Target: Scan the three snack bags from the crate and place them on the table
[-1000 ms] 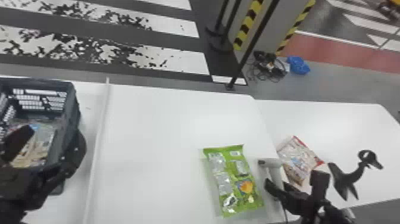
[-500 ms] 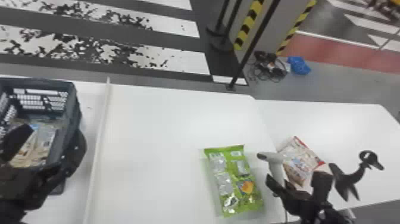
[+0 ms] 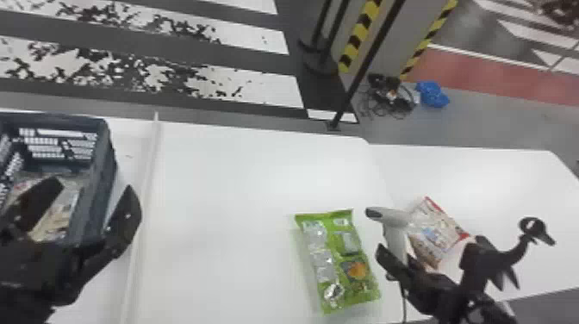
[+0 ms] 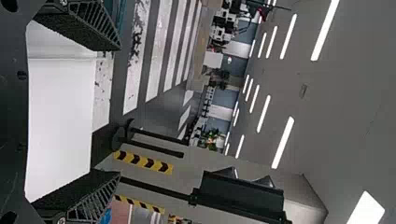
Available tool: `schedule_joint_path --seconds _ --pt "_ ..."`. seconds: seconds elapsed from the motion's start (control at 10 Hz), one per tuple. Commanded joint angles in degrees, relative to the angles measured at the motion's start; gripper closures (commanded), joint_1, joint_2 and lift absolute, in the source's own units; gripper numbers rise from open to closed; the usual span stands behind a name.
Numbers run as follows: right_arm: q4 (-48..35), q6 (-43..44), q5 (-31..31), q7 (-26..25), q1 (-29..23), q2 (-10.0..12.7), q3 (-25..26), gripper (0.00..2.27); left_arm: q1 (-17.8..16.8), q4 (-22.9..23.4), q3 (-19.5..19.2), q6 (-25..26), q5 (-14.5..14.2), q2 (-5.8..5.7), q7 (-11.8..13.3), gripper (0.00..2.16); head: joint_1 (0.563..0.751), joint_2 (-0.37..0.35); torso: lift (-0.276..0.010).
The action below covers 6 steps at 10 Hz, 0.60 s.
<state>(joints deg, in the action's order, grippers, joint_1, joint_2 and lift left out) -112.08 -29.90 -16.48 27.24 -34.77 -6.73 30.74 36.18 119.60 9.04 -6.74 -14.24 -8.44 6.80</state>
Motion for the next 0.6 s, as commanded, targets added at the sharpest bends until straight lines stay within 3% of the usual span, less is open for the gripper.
schedule_joint_path --seconds 0.0,0.5 --pt "-2.9 -2.2 -0.1 0.0 -0.9 0.9 -2.0 2.17 0.3 0.1 0.0 -0.2 0.0 -0.08 -0.1 0.04 0.695 -0.350 -0.036" --pt "-0.2 -3.5 7.2 -3.2 2.1 0.8 -11.6 2.17 2.0 0.5 -0.5 -0.7 0.0 -0.52 0.0 0.04 0.695 -0.335 -0.036"
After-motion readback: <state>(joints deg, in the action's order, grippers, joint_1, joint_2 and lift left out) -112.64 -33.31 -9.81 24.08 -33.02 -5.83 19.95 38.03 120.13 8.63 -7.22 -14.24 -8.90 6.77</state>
